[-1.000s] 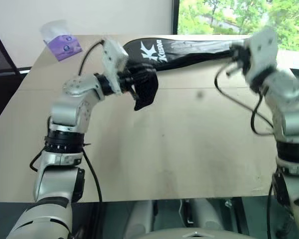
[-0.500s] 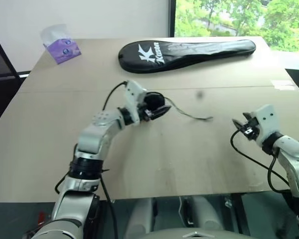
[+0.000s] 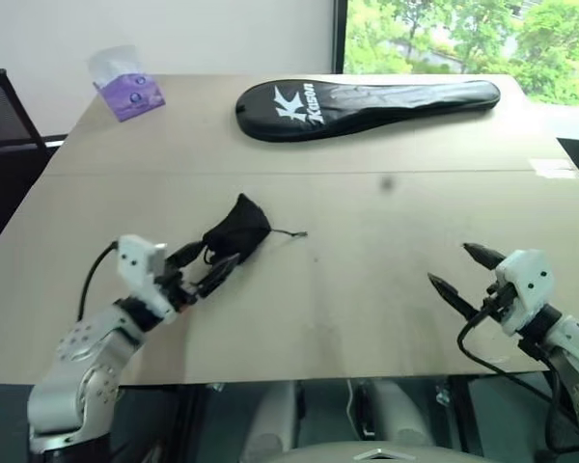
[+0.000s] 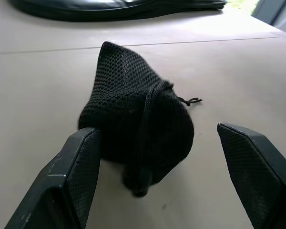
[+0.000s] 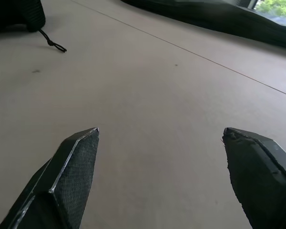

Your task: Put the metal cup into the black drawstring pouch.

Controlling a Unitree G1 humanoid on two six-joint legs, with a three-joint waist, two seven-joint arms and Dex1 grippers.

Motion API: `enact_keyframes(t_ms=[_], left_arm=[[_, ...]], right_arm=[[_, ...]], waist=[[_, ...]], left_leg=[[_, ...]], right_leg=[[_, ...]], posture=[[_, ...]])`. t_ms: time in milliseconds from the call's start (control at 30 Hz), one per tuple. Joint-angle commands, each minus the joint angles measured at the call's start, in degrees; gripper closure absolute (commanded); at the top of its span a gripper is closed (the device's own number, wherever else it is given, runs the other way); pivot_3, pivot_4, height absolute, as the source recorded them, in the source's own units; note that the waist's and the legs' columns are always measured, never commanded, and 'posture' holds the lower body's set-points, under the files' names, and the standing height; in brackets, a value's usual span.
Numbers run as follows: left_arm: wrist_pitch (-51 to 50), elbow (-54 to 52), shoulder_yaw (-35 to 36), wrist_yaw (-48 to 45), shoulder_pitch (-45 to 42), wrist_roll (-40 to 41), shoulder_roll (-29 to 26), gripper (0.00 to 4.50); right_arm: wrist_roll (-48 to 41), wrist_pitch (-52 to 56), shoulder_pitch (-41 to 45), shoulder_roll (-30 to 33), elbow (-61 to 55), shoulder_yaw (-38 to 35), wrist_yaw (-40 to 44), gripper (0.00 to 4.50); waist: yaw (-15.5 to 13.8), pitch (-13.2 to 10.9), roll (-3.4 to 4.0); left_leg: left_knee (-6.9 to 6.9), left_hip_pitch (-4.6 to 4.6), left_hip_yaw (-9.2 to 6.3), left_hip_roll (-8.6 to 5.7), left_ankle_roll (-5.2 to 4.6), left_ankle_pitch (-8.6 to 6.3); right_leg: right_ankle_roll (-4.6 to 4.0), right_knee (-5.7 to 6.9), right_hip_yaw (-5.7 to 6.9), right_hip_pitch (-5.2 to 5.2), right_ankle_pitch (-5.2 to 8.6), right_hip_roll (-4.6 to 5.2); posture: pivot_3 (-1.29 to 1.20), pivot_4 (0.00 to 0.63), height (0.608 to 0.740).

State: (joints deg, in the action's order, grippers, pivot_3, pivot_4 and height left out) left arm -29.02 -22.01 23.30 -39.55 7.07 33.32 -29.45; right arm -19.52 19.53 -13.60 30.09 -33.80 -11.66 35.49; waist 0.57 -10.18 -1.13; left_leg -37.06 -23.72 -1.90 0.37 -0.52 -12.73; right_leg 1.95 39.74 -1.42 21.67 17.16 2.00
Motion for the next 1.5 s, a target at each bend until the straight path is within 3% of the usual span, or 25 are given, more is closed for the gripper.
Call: enact_keyframes(t_ms=[33,233,367,667,767,1033,1167,1300,1500], left_arm=[[0.71,-3.90,-0.37,0.73,-0.37,1.05,-0.68,0.60],[1.38,-1.65,-9.53,-0.11,-6.75,-1.89,-0.27,0.60],[0.13,-2.31,-10.21,-0.58,-7.82,0.06,-0.42,0.60],[-1.44,-1.84,0.59,-5.89,0.05,7.28,-5.55,0.60],[-1.38,-2.05,0.57,-4.87,1.26,6.15,-6.24,0.60],[-1.14,0.46,-14.47,-0.90,-8.21,-1.56,-3.12,0.60],[-0.50,2.04,-18.02,-2.35,-12.28,-1.71,-0.99,0.60],[-1.67,0.39,-14.92,-3.41,-12.65,2.30,-1.27,0.60],[-2.46,-3.70,-4.64,-3.21,-5.75,7.56,-4.31,0.60]], right_arm=[[-0.11,0.36,0.90,-0.93,-2.36,2.72,-1.27,0.29],[0.54,1.85,4.65,-0.93,-1.02,5.13,-2.76,0.29],[-0.32,2.74,4.74,-0.87,-2.34,5.09,-2.88,0.29],[-0.23,1.63,4.24,-2.11,-2.42,8.01,-2.48,0.29],[0.12,1.30,4.93,-2.31,-1.51,8.85,-2.37,0.29],[0.02,2.12,6.98,-2.37,-0.94,8.88,-2.93,0.29],[0.29,1.94,6.26,-2.16,-1.63,8.52,-3.29,0.29],[-0.27,2.44,6.17,-2.26,-3.31,8.05,-4.27,0.29],[-0.07,2.42,5.33,-2.26,-5.40,9.69,-4.32,0.29]], waist=[[-0.46,0.01,-0.02],[-0.87,0.02,-0.02],[-0.45,0.01,-0.02],[0.29,0.01,-0.02],[-0.08,0.02,-0.03],[-0.74,0.02,-0.04],[-0.38,0.02,-0.04],[0.34,0.02,-0.03],[0.23,0.02,-0.02]], left_leg=[[-0.03,0.00,-0.01,0.00,0.00,0.00],[-0.04,-0.04,-0.01,-0.03,0.00,0.00],[0.01,-0.05,0.00,-0.02,0.00,-0.01],[0.10,-0.02,0.03,-0.01,0.00,-0.01],[0.10,-0.02,0.02,-0.01,0.00,-0.01],[0.03,-0.05,-0.01,-0.04,0.00,-0.01],[0.07,-0.05,-0.01,-0.04,0.00,-0.01],[0.08,-0.05,0.01,-0.04,0.00,-0.01],[0.11,-0.02,0.01,-0.01,0.00,-0.01]], right_leg=[[0.00,0.00,0.02,-0.04,0.00,0.00],[0.00,-0.06,0.03,-0.05,-0.01,-0.02],[0.01,-0.05,0.02,-0.01,-0.01,-0.04],[0.01,-0.03,-0.02,0.03,-0.01,-0.03],[0.00,-0.05,-0.01,0.03,0.00,0.01],[0.01,-0.06,0.03,0.00,-0.01,-0.03],[0.02,-0.03,0.03,0.02,-0.02,-0.05],[0.02,-0.02,0.00,0.03,-0.02,-0.05],[0.01,-0.02,-0.01,0.04,-0.01,-0.03]], posture=[[0.00,0.150,0.740],[0.00,0.150,0.740],[0.00,0.150,0.740],[0.00,0.150,0.740],[0.00,0.150,0.740],[0.00,0.150,0.740],[0.00,0.150,0.740],[0.00,0.150,0.740],[0.00,0.150,0.740]])
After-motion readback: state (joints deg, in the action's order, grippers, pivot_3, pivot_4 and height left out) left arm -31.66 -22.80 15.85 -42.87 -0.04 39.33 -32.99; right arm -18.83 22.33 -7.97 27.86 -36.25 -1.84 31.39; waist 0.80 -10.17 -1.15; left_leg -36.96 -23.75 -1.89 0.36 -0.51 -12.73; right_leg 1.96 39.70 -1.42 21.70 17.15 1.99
